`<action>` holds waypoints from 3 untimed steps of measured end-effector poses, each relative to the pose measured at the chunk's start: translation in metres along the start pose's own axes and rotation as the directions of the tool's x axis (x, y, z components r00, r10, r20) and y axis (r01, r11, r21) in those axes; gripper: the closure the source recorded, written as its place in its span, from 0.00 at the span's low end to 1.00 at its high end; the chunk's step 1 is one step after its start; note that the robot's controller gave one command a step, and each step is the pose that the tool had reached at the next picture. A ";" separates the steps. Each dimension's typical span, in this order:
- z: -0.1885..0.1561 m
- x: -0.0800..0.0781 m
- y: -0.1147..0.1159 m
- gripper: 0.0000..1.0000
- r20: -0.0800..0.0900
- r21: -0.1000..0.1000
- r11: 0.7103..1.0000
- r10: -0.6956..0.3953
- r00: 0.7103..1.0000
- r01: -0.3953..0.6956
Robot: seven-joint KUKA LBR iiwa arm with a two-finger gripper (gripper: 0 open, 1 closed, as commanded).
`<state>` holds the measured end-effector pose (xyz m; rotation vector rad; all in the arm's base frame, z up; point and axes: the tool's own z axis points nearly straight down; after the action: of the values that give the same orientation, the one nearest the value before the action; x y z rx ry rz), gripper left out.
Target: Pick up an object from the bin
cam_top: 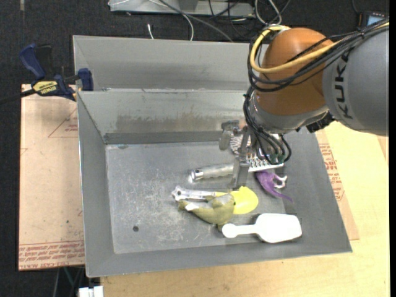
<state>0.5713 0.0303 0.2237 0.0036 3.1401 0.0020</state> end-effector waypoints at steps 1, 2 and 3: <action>0.000 0.000 0.000 0.00 0.000 0.000 1.000 0.000 1.000 0.000; 0.021 0.004 0.000 0.00 0.014 0.000 1.000 -0.011 1.000 0.011; 0.044 -0.003 0.000 0.00 0.012 0.000 0.990 -0.143 0.990 0.143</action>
Offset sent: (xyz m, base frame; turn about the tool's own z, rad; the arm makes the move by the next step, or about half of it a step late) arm -0.0212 -0.0010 -0.0756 -0.0326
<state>0.5748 0.0301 0.1793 -0.2201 3.1203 0.0024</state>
